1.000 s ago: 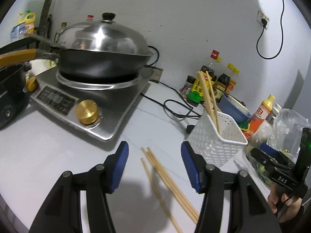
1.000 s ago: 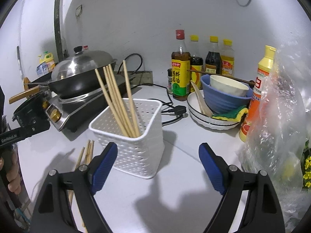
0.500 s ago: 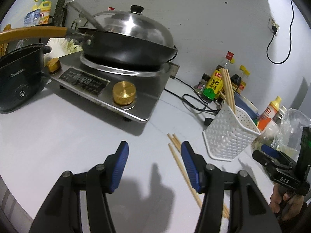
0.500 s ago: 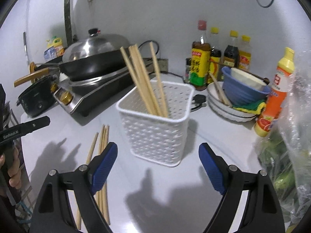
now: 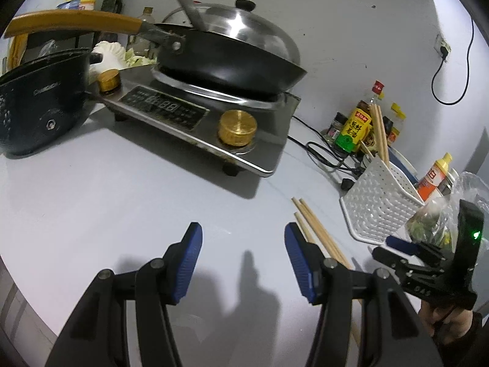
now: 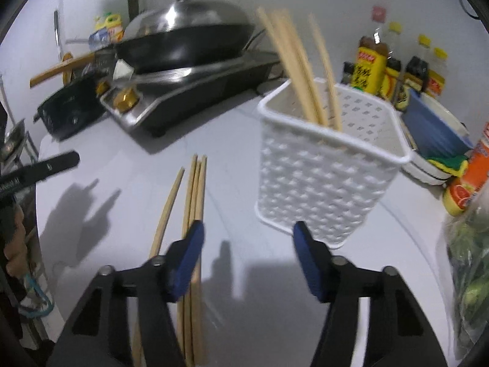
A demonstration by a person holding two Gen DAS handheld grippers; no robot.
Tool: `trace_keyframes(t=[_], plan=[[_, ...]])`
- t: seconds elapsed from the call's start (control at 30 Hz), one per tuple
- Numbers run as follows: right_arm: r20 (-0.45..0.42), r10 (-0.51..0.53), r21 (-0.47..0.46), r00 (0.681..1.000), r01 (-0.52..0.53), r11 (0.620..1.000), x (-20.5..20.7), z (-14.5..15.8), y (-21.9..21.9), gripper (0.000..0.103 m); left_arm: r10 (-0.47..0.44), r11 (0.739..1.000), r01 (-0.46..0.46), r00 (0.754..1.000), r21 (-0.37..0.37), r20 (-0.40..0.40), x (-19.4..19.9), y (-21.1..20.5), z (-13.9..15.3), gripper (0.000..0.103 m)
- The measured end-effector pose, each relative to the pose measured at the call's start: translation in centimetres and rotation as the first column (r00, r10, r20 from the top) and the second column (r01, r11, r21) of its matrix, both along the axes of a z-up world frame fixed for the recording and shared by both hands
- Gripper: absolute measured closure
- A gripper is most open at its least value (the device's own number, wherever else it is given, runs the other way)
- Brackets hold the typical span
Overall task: Organize utensils
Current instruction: 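Move both tools back over the remaining chopsticks on the counter, then grasp a chopstick with the right tool while the left tool grasps another chopstick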
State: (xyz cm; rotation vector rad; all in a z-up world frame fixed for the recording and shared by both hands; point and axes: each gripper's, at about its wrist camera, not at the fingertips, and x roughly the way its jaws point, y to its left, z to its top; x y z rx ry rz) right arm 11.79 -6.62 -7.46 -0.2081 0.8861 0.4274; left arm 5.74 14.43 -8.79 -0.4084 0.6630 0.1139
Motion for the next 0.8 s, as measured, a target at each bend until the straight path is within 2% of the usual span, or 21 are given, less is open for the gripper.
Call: trace_keyframes(t=[0.1,0.27,0.33,0.43,0.8], plan=[[-0.029,0.023,-0.025,0.999,-0.024,0.999,0.0,-1.1,0.9,0.062,0.014,1.0,-0.014,1.0,-0.004,-0.009,-0.4,0.7,-0.3,0.047],[-0.056,0.042,-0.015,0.998,-0.043,0.999,0.4,-2.0,2.1,0.062,0.035,0.999,-0.036,0.999,-0.014,-0.036,-1.0,1.9,-1.2,0.047],[-0.062,0.039,-0.018,0.997,-0.041,0.999,0.9,-2.4,2.7,0.068,0.041,0.999,-0.041,0.998,-0.014,-0.038,-1.2,2.2,-1.3,0.047],[-0.079,0.032,-0.026,0.996,-0.035,0.999,1.6,-3.1,3.4,0.071,0.05,0.999,-0.051,0.998,-0.014,-0.043,-1.6,2.7,-1.5,0.047],[-0.104,0.06,-0.022,0.993,-0.062,0.998,2.6,-3.5,5.1,0.073,0.055,0.998,-0.056,0.997,-0.02,-0.063,-1.4,3.2,-1.9,0.047]])
